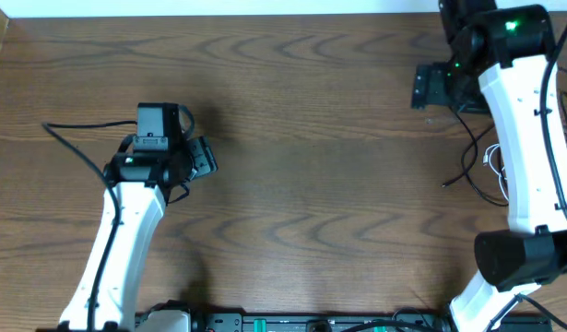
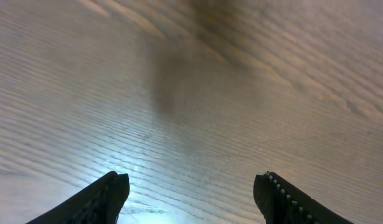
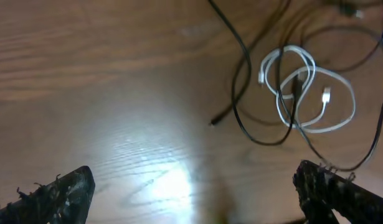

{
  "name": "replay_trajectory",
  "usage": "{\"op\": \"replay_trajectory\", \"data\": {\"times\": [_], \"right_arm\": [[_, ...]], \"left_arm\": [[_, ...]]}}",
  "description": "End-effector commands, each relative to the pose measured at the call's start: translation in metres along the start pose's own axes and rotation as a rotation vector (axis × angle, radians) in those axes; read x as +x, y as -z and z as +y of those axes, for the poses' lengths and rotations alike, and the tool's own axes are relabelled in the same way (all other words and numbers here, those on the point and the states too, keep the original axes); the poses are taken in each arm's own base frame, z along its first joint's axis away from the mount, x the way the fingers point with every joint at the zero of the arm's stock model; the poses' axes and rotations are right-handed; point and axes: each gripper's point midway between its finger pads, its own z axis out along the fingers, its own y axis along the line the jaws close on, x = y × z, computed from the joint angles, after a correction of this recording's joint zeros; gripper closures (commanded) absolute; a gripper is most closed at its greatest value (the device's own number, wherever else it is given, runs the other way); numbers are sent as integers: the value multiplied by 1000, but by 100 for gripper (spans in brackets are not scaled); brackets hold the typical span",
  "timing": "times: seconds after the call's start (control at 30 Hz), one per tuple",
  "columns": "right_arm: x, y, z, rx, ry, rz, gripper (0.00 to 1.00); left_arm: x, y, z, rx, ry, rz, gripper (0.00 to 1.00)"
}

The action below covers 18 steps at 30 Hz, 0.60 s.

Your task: Untangle cables

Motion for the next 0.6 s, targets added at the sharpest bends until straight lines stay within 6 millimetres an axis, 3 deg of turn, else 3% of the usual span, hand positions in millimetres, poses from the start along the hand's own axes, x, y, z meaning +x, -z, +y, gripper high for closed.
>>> {"op": "replay_trajectory", "data": {"times": [0.0, 0.33, 0.43, 0.57], "right_arm": [[-5, 39, 1, -53, 33, -139, 1], [2, 84, -6, -134, 114, -278, 1], [11, 82, -13, -141, 106, -283, 1], [28, 60, -17, -161, 101, -319, 1]], "left_arm": [[-13, 32, -1, -26, -31, -114, 30], [-6, 92, -18, 36, -100, -272, 30], [-1, 107, -9, 15, -92, -304, 30], [8, 127, 13, -54, -78, -347, 30]]}}
